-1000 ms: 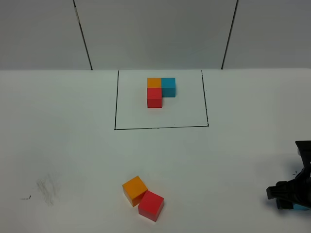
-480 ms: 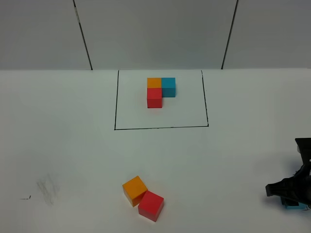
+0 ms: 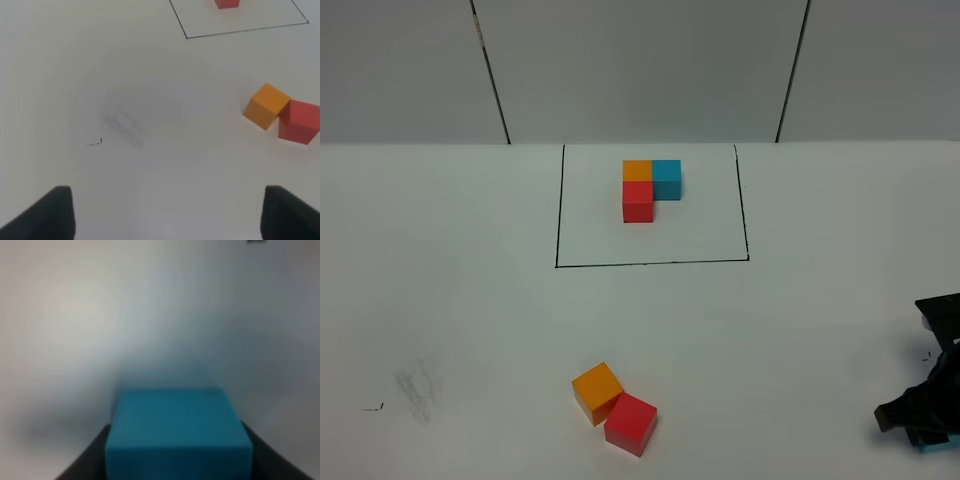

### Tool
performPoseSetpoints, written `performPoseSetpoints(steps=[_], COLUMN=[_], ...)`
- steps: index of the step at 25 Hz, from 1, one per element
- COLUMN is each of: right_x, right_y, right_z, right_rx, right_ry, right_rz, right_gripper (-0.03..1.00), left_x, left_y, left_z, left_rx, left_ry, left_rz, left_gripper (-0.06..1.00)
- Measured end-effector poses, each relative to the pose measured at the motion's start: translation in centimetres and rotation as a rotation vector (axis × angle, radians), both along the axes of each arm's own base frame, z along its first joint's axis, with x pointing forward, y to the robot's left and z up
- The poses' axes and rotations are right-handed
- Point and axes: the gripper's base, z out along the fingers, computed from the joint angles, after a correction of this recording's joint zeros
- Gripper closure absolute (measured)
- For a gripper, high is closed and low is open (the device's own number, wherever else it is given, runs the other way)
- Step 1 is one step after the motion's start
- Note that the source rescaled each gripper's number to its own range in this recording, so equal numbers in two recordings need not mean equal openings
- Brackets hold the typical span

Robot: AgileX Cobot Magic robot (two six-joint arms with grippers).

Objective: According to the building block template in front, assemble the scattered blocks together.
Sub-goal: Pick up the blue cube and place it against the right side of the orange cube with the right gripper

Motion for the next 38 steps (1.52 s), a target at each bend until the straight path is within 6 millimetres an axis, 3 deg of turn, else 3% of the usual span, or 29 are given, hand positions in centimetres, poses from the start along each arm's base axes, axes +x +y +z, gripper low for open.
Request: performPoseSetpoints(steps=[3, 9, 12, 16, 21, 24, 30, 38], right_x=[0.3, 3.0, 4.0, 4.3, 3.2, 3.5, 4.6, 5.3], right_y=[0.0, 0.5, 1.7, 5.3, 10.0, 11.7, 13.1, 14.9], right_z=[0.7, 3.9, 5.4, 6.6, 6.8, 7.1, 8.1, 6.9], right_rx=[-0.013, 0.014, 0.025, 0.007, -0.031, -0.054, -0.078, 0.034], right_ry=[0.067, 0.094, 0.089, 0.059, 0.011, -0.089, -0.252, -0.179], right_rz=[0.026, 0.065, 0.205, 0.528, 0.961, 1.118, 1.255, 1.493], right_gripper=[0.76, 0.76, 0.76, 0.76, 0.76, 0.76, 0.76, 0.76], left_x=[0.0, 0.0, 0.0, 0.0, 0.0, 0.0, 0.0, 0.0], left_y=[0.0, 0.0, 0.0, 0.0, 0.0, 0.0, 0.0, 0.0], left_z=[0.0, 0.0, 0.0, 0.0, 0.0, 0.0, 0.0, 0.0], left_rx=[0.000, 0.000, 0.000, 0.000, 0.000, 0.000, 0.000, 0.001], left_ry=[0.000, 0.000, 0.000, 0.000, 0.000, 0.000, 0.000, 0.000], left_rz=[0.000, 0.000, 0.000, 0.000, 0.000, 0.000, 0.000, 0.000], left_gripper=[-0.01, -0.01, -0.01, -0.01, -0.01, -0.01, -0.01, -0.01])
